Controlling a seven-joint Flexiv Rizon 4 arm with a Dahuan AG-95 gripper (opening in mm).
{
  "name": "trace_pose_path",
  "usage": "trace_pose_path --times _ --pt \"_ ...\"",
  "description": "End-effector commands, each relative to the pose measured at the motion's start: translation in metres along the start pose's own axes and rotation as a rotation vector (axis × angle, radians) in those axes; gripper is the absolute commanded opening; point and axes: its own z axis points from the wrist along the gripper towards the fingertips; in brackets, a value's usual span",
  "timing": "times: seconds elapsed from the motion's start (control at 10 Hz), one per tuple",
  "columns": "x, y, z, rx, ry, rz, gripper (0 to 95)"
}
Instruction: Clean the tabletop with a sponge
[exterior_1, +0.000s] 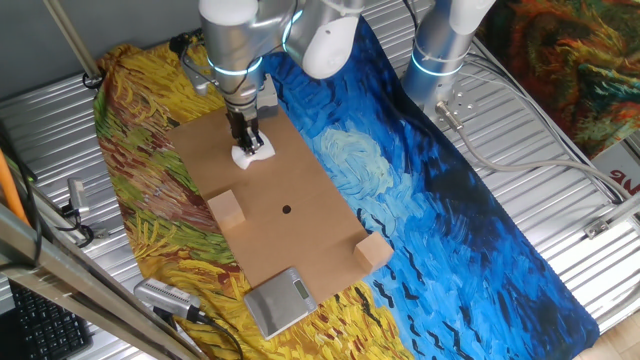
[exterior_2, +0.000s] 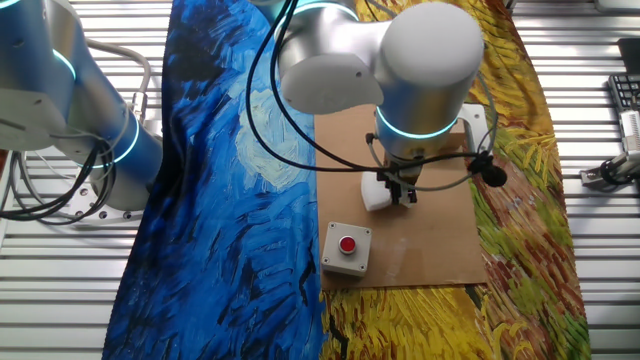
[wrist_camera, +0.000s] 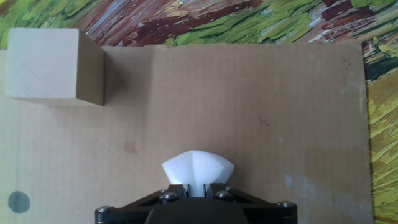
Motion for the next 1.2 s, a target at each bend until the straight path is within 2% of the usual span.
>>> trace_pose_path --times 0.1,0.3,1.2 --pt "-0.002 0.001 -0.01 -0.014 0.009 0.002 0.0" --pt "-0.004 0.004 -0.011 -0.024 0.0 0.006 0.0" --pt "-0.008 0.011 -0.008 -0.027 -0.007 0.013 0.0"
